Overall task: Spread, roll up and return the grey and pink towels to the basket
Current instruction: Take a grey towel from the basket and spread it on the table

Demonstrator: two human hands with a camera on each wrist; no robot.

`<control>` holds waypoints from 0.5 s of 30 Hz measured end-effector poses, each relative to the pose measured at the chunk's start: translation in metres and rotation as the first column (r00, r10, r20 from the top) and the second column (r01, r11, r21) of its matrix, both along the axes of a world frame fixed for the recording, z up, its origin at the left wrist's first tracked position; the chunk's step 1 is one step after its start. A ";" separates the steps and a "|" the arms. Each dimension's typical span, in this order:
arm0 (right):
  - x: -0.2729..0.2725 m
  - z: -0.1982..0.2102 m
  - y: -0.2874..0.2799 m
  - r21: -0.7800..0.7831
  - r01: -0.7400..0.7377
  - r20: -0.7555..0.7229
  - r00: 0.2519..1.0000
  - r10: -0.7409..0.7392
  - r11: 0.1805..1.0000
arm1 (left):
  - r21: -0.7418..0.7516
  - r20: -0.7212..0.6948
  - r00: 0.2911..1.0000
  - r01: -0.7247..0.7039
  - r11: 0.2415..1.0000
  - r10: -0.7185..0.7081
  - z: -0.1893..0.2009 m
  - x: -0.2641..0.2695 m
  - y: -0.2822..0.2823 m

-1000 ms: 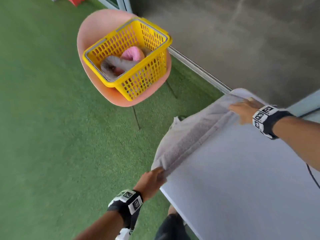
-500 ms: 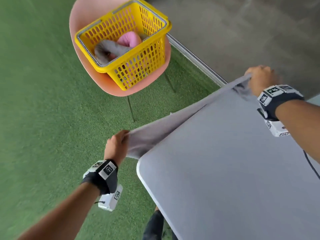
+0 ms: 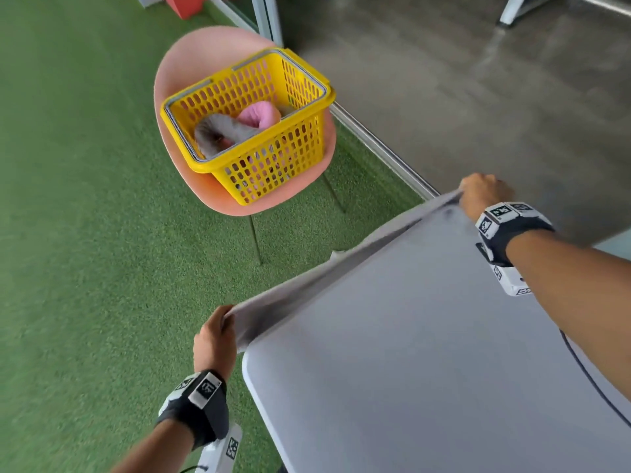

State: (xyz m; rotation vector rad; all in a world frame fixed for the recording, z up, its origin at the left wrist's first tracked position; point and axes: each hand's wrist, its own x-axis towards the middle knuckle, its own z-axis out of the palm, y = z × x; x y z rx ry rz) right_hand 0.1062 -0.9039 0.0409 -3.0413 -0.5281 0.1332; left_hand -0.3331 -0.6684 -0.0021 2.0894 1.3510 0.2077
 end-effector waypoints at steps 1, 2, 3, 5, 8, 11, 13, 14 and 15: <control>0.000 -0.003 -0.005 -0.037 -0.005 -0.039 0.999 0.003 0.999 | -0.007 0.000 1.000 -0.024 1.000 0.024 0.001 -0.002 0.000; 0.000 -0.005 -0.008 -0.041 0.008 -0.068 0.998 -0.011 0.999 | -0.009 0.002 0.999 -0.050 0.999 0.050 0.002 -0.004 0.001; 0.001 -0.008 -0.010 -0.018 0.032 -0.083 0.996 -0.033 0.999 | -0.004 0.002 0.997 -0.076 0.997 0.076 0.004 -0.005 0.002; 0.005 -0.012 -0.008 0.128 0.084 -0.092 0.993 -0.073 0.988 | 0.023 0.004 0.995 -0.095 0.995 0.095 0.007 -0.005 0.005; 0.011 -0.007 0.009 0.434 0.028 -0.118 0.993 0.026 0.900 | 0.007 0.008 0.983 -0.185 0.983 0.185 0.015 -0.002 0.011; -0.002 0.002 0.034 0.538 -0.129 -0.061 0.980 0.191 0.833 | -0.072 -0.096 0.946 -0.318 0.945 0.311 0.019 -0.006 0.010; -0.014 -0.003 0.034 0.494 -0.237 -0.049 0.953 0.299 0.836 | -0.042 -0.136 0.965 -0.231 0.972 0.223 0.016 -0.013 -0.010; -0.022 -0.006 0.023 0.423 -0.280 -0.082 0.935 0.344 0.862 | -0.007 -0.123 0.986 -0.111 0.994 0.109 0.010 -0.021 -0.024; -0.028 -0.013 0.004 0.315 -0.304 -0.145 0.921 0.362 0.899 | 0.028 -0.112 0.993 0.048 0.998 -0.044 0.003 -0.032 -0.041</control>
